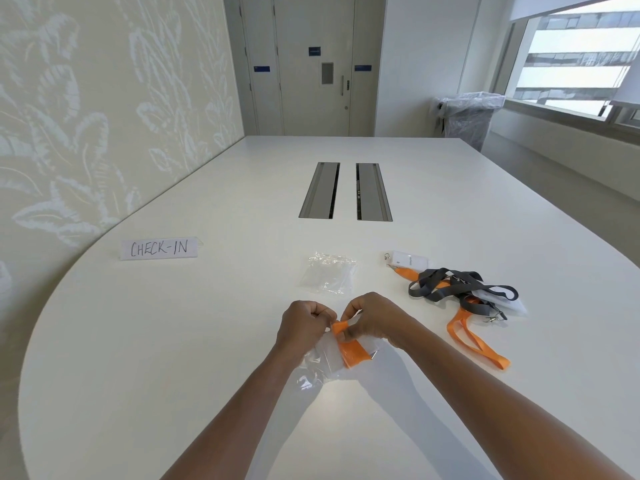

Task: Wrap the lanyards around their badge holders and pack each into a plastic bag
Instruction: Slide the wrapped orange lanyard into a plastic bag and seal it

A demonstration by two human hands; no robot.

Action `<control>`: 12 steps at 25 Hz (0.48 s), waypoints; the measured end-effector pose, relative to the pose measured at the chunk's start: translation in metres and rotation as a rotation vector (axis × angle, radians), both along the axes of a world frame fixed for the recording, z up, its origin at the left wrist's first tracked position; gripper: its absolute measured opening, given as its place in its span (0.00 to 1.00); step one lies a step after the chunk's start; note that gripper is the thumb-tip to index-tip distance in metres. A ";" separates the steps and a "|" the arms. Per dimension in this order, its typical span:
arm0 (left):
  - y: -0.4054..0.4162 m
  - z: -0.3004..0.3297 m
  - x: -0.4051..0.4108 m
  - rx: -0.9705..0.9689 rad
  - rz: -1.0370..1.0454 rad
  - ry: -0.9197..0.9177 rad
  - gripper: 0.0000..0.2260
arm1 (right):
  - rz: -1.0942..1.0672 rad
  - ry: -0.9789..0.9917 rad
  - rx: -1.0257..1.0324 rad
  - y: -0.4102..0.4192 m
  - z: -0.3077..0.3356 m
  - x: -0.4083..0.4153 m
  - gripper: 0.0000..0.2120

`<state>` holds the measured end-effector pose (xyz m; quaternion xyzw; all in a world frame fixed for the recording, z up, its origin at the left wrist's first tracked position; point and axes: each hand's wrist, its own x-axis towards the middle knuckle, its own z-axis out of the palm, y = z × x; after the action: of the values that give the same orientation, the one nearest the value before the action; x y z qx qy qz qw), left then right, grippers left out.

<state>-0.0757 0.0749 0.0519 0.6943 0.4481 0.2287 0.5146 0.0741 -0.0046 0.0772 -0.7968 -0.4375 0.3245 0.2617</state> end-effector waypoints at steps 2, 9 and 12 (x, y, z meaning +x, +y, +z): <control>-0.002 -0.004 -0.001 -0.044 -0.025 -0.031 0.04 | -0.052 -0.023 0.043 -0.002 -0.002 0.001 0.16; -0.004 -0.008 -0.003 -0.115 0.005 -0.083 0.00 | -0.167 0.040 0.120 -0.008 -0.013 -0.009 0.19; -0.006 -0.010 -0.002 -0.114 0.039 -0.090 0.02 | -0.196 0.112 0.144 -0.013 -0.016 -0.012 0.19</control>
<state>-0.0779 0.0692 0.0422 0.6438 0.4505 0.2438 0.5684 0.0626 -0.0177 0.0611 -0.7956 -0.3643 0.3089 0.3727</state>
